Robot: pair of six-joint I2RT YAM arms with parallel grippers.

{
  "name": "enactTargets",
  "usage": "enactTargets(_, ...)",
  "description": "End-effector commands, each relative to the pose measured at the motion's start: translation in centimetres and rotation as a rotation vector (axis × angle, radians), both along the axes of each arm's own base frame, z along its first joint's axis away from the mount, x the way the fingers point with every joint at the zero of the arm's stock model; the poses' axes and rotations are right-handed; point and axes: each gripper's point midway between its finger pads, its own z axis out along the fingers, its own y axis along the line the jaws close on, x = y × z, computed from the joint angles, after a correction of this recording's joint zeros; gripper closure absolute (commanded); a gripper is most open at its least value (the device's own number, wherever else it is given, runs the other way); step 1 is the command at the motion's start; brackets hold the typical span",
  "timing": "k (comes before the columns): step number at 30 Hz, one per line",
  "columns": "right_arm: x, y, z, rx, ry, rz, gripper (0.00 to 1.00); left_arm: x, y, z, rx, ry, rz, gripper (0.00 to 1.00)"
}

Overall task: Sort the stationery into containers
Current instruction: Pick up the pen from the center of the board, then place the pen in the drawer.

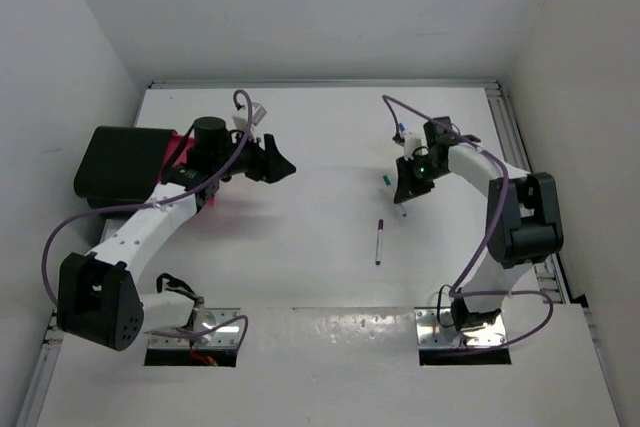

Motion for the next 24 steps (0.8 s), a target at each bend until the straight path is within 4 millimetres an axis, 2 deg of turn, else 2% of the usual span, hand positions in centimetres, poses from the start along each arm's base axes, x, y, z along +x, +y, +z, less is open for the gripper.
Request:
enactTargets(1,2.0,6.0,10.7,0.398,-0.158,0.108,1.00,-0.2,-3.6,6.8,-0.224,-0.149,-0.117,0.34)
enactTargets(4,1.3,9.0,14.3,0.525,-0.171,0.157,1.00,-0.4,-4.9,7.4,-0.283,-0.117,-0.139,0.32)
enactTargets(7,0.2,12.4,16.9,0.627,-0.179,0.211,1.00,-0.7,-6.1,8.1,-0.358,-0.087,-0.158,0.30)
enactTargets(11,-2.0,16.4,19.3,0.721,-0.139,0.256,1.00,-0.9,-7.1,8.8,-0.445,-0.035,-0.176,0.28)
enactTargets(14,-2.7,18.0,20.7,0.750,-0.155,0.291,1.00,-1.0,-7.7,8.9,-0.468,-0.018,-0.200,0.28)
enactTargets(19,-2.8,19.3,22.2,0.782,-0.166,0.303,1.00,-1.5,-8.6,8.6,-0.475,0.004,-0.221,0.28)
enactTargets(22,-2.4,19.6,22.9,0.793,-0.182,0.305,1.00,-1.8,-9.0,8.2,-0.481,0.022,-0.226,0.32)
enactTargets(24,-2.0,19.7,23.4,0.800,-0.196,0.303,1.00,-1.9,-9.0,8.2,-0.484,0.030,-0.226,0.40)
